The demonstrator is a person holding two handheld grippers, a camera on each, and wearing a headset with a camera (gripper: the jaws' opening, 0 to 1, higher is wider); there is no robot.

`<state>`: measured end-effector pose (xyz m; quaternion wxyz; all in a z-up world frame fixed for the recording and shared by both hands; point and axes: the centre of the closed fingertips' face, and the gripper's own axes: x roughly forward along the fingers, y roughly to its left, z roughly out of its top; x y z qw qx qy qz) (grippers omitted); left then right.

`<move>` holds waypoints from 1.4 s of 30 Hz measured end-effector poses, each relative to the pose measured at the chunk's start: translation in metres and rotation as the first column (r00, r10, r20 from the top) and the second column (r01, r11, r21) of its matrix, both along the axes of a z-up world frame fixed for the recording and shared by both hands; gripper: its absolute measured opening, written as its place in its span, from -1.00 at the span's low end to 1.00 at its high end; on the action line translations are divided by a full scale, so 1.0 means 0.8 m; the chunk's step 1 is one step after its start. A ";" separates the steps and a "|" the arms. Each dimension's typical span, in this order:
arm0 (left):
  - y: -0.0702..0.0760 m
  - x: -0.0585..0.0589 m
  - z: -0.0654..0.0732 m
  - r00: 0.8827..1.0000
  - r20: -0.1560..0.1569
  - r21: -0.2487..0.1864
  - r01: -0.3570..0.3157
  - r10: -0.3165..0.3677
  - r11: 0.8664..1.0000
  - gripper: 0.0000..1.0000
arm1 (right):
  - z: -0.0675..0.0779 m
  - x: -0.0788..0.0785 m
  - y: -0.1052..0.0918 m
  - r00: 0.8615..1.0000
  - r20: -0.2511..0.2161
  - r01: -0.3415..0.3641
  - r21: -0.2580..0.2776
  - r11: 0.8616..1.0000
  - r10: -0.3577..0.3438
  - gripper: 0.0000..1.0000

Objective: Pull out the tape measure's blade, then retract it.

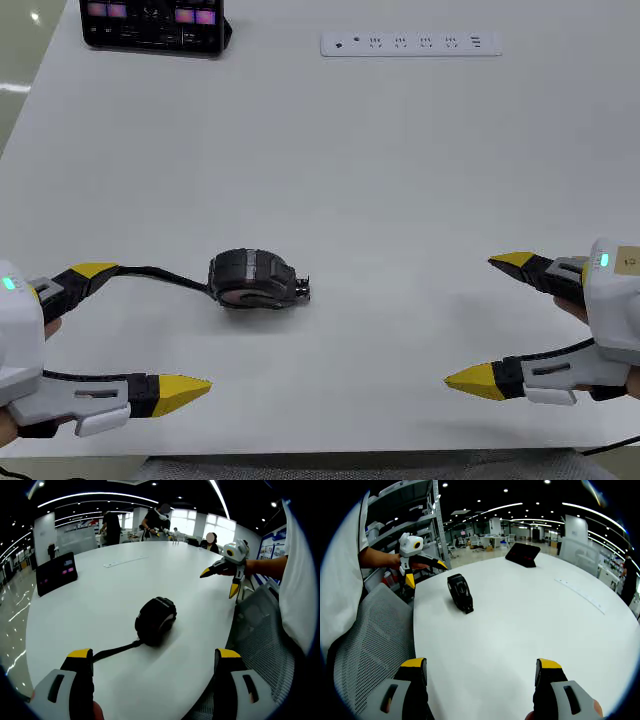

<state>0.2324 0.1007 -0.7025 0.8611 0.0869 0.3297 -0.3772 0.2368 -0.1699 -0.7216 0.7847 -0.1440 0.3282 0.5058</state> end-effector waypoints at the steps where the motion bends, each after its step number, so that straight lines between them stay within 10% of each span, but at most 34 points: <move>1: 0.000 0.000 0.000 1.000 -0.002 -0.002 0.000 0.000 1.000 0.97 | 0.000 0.000 0.001 1.000 0.001 -0.001 0.000 1.000 0.001 0.77; 42: -0.012 0.007 0.000 0.999 -0.010 -0.013 0.037 -0.037 0.999 0.83 | -0.002 0.006 0.012 1.000 -0.001 -0.031 0.006 0.999 0.031 0.62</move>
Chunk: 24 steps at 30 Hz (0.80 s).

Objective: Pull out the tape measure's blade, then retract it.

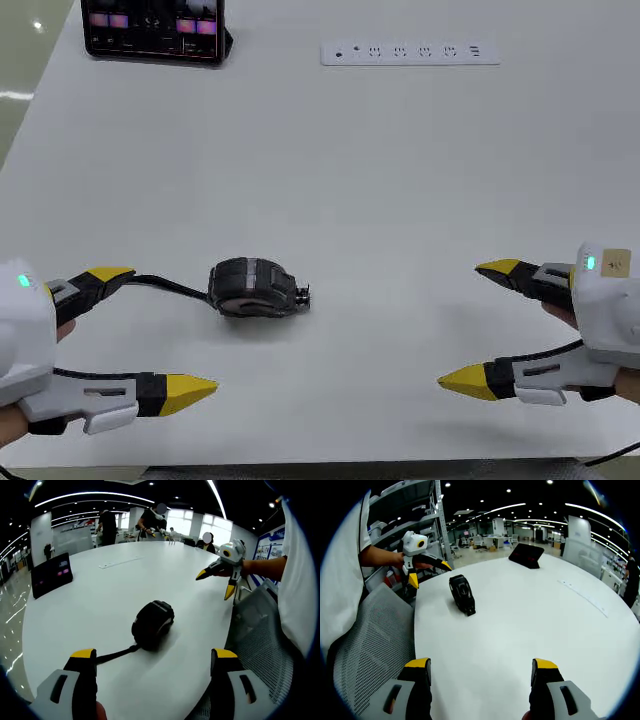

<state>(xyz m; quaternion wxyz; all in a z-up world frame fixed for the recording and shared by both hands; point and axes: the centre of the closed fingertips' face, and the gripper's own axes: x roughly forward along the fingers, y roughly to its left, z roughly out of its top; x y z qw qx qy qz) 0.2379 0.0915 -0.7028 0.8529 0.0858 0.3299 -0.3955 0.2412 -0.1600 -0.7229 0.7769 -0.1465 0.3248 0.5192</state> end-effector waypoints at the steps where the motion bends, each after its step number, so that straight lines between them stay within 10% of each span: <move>1: 0.000 0.001 -0.001 1.000 0.002 0.004 0.004 -0.004 1.000 0.84 | -0.001 0.001 0.002 1.000 0.002 -0.006 -0.001 1.000 0.006 0.62; 24: -0.020 0.022 -0.001 0.995 0.013 0.030 0.102 -0.102 0.994 0.61 | -0.006 0.022 0.038 0.994 0.018 -0.105 -0.002 0.994 0.105 0.56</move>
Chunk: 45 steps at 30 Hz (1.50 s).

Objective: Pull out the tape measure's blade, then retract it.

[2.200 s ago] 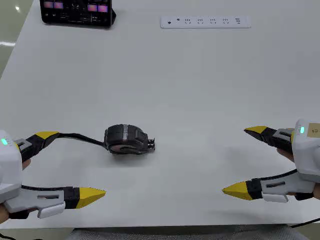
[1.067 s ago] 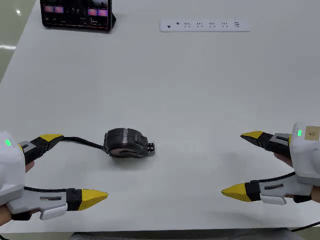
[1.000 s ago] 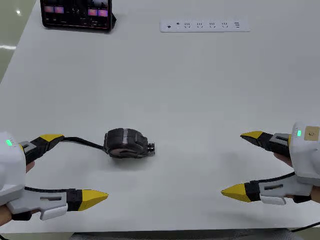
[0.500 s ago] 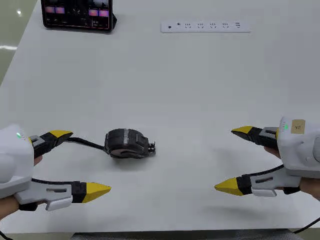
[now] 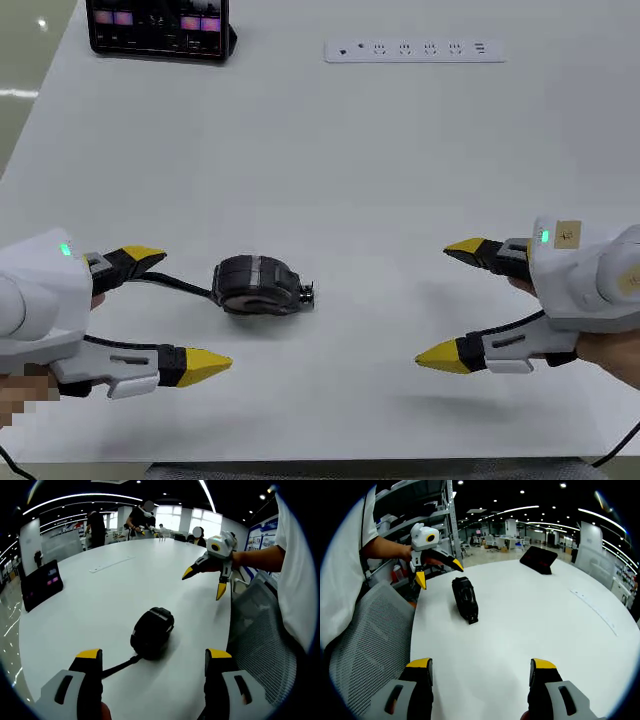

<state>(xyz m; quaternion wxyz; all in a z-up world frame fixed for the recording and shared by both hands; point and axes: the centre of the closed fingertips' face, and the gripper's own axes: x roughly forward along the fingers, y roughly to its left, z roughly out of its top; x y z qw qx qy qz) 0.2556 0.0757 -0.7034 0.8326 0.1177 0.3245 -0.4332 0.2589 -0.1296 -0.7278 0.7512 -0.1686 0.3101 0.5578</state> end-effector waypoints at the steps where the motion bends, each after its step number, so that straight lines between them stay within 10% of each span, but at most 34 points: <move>1: -0.001 0.001 0.000 1.000 0.001 0.002 0.004 -0.004 1.000 0.62 | -0.001 0.000 0.001 1.000 0.001 -0.005 -0.001 1.000 0.005 0.55; 24: -0.019 0.027 -0.017 0.992 0.015 0.076 0.120 -0.122 0.990 0.45 | -0.016 0.006 0.038 0.995 -0.008 -0.095 -0.002 0.995 0.095 0.50; 45: -0.026 0.034 -0.039 0.970 -0.015 0.163 0.241 -0.242 0.957 -0.21 | -0.022 0.014 0.058 0.992 -0.015 -0.124 0.009 0.992 0.124 0.47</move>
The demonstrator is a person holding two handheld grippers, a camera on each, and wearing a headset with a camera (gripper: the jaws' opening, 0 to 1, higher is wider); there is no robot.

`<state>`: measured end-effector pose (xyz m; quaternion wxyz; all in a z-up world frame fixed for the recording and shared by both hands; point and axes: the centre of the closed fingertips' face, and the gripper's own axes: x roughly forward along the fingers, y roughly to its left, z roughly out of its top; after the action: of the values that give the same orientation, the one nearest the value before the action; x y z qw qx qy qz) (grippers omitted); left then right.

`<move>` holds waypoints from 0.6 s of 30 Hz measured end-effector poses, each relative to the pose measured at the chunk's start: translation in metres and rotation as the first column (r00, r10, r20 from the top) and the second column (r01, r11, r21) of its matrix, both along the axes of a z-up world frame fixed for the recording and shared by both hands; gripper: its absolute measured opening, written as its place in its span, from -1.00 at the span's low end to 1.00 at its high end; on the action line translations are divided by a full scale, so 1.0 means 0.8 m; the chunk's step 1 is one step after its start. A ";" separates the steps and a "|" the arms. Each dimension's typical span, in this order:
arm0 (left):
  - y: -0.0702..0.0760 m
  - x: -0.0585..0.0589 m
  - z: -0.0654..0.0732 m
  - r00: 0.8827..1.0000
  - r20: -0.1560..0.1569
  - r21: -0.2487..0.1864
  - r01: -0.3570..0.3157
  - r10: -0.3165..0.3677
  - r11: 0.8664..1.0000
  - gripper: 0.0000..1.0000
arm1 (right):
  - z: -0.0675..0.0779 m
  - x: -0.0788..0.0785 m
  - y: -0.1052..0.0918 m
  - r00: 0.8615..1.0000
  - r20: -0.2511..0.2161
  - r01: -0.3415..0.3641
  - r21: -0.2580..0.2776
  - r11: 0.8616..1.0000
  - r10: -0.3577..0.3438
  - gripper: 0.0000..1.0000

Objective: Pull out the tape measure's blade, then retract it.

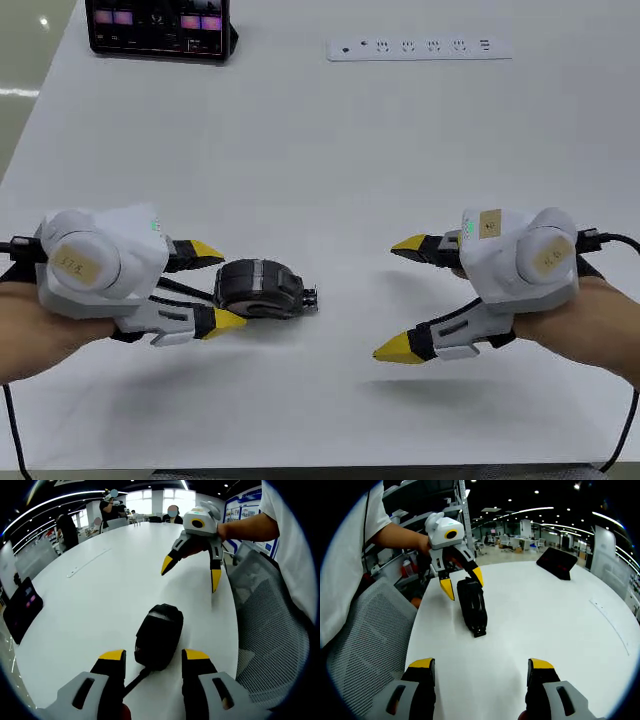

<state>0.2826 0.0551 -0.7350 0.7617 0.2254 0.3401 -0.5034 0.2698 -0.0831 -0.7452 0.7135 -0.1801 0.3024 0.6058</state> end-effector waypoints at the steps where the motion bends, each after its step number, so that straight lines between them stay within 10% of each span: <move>1: 0.000 0.001 -0.001 1.000 0.000 0.003 0.006 -0.006 1.000 -0.24 | 0.000 0.000 0.001 1.000 -0.002 0.000 0.001 1.000 0.000 0.47; 18: -0.005 0.001 -0.012 0.997 -0.007 0.034 0.075 -0.075 0.997 -0.46 | -0.009 -0.001 0.007 1.000 -0.013 -0.006 0.002 1.000 0.006 0.44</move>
<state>0.2836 0.0508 -0.7443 0.7373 0.2496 0.3420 -0.5265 0.2688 -0.0775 -0.7525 0.7099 -0.1764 0.3059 0.6094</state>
